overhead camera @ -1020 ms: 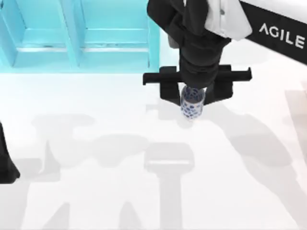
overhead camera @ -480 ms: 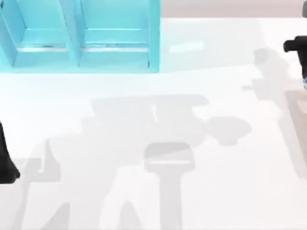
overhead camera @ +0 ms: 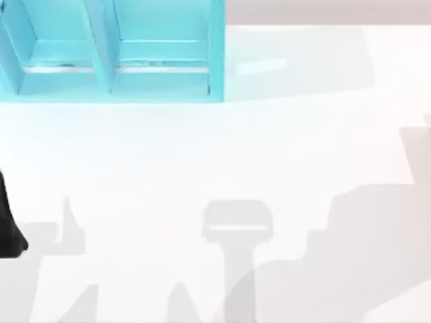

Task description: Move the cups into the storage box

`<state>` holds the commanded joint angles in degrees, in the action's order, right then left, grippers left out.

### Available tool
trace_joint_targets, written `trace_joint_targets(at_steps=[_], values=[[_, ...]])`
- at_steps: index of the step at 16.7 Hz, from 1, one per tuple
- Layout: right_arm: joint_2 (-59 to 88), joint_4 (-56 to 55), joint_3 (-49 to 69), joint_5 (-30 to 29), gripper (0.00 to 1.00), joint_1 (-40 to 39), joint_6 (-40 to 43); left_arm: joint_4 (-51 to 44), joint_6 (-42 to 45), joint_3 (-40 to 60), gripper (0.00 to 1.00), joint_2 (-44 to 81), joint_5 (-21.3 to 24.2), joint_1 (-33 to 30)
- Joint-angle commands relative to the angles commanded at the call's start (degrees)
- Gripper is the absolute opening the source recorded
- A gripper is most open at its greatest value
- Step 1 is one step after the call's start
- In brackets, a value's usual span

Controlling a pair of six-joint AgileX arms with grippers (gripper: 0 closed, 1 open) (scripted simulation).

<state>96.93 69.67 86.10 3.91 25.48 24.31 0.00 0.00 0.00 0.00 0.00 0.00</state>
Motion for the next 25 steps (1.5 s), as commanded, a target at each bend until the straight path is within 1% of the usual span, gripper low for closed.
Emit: trace_joint_targets(at_steps=[3, 8, 18, 22, 25], values=[[-2.0, -0.5, -1.9, 1.1, 0.0, 3.1, 3.0, 0.0, 0.0, 0.0, 1.0, 0.0, 0.0, 0.0], [-1.7, -0.6, -1.9, 1.0, 0.0, 2.9, 2.9, 0.0, 0.0, 0.0, 1.0, 0.0, 0.0, 0.0], [0.4, -14.4, -13.0, 0.9, 0.0, 2.2, 2.1, 0.0, 0.0, 0.0, 1.0, 0.0, 0.0, 0.0], [0.7, -14.9, -13.5, 0.9, 0.0, 2.2, 2.1, 0.0, 0.0, 0.0, 1.0, 0.0, 0.0, 0.0], [0.7, -14.9, -13.5, 0.9, 0.23, 2.2, 2.1, 0.0, 0.0, 0.0, 1.0, 0.0, 0.0, 0.0]])
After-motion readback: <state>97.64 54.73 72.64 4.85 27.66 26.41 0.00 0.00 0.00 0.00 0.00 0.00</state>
